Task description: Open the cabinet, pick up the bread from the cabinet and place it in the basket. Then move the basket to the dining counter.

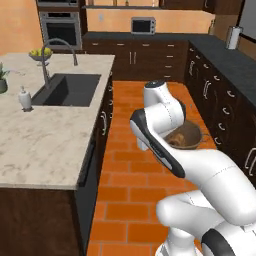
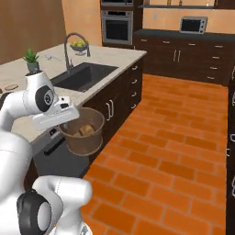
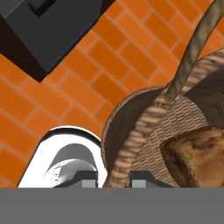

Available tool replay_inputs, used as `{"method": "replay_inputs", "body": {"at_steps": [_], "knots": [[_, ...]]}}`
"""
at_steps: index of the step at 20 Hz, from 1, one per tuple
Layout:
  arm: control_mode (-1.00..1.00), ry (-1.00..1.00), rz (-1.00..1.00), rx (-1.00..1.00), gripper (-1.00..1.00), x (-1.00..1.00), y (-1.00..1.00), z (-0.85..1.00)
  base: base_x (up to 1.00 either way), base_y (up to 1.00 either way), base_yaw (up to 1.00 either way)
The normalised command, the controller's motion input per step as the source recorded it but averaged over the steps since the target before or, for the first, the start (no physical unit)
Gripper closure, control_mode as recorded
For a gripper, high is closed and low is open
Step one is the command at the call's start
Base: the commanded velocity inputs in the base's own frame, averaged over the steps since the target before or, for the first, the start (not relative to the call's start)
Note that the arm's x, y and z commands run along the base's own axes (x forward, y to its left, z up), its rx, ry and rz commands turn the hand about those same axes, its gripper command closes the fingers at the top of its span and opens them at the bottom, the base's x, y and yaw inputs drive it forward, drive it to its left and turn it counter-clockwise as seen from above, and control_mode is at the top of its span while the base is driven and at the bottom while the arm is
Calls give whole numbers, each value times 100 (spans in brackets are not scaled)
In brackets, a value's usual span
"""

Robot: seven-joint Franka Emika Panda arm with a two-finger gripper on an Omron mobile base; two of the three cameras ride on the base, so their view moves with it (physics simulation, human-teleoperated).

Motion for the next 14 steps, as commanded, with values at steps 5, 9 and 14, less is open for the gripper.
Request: {"method": "replay_inputs", "body": {"at_steps": [5, 9, 14], "knots": [[100, 0, 0, 0, 100, 0, 0, 0, -26, 85, -48], [100, 0, 0, 0, 100, 0, 0, 0, -39, 97, -46], [100, 0, 0, 0, 100, 0, 0, 0, -54, 99, -42]]}}
